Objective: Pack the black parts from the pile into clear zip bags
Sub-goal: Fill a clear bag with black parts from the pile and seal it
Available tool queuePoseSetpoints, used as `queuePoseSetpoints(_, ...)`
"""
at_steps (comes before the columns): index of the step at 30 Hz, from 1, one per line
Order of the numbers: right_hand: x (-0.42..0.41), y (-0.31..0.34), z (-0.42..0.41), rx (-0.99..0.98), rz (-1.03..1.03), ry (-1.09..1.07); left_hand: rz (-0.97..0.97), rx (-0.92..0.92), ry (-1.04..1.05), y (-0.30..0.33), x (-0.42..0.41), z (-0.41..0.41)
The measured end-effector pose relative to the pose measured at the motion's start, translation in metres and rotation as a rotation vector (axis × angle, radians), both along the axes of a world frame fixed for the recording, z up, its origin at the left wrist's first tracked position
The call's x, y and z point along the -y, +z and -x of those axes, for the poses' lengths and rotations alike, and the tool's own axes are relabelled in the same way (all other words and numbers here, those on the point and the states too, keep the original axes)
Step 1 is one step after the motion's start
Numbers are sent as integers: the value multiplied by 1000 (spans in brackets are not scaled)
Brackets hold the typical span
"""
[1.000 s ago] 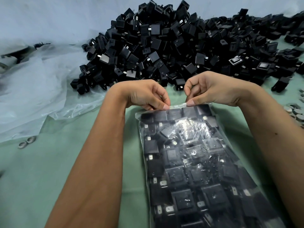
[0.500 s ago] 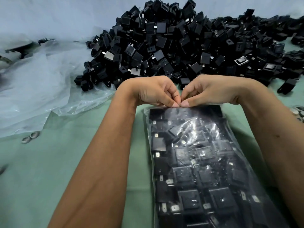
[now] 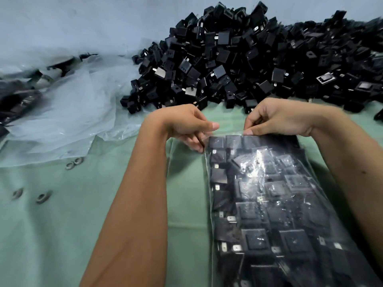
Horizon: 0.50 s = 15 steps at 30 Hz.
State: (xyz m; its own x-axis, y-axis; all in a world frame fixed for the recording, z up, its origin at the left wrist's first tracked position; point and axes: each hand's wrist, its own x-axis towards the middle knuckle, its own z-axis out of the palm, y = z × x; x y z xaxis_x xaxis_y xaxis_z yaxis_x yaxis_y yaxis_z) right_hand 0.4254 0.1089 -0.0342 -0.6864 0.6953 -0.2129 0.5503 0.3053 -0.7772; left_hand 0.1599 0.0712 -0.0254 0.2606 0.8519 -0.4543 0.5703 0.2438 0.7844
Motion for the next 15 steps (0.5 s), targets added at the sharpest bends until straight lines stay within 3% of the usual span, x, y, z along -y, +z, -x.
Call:
queuePoseSetpoints(10, -4, 7, 10, 136, -17, 73, 47, 257, -42, -18, 3, 22)
queuePoseSetpoints(15, -1, 7, 23, 132, -77, 111, 23, 276, -69, -20, 2, 25)
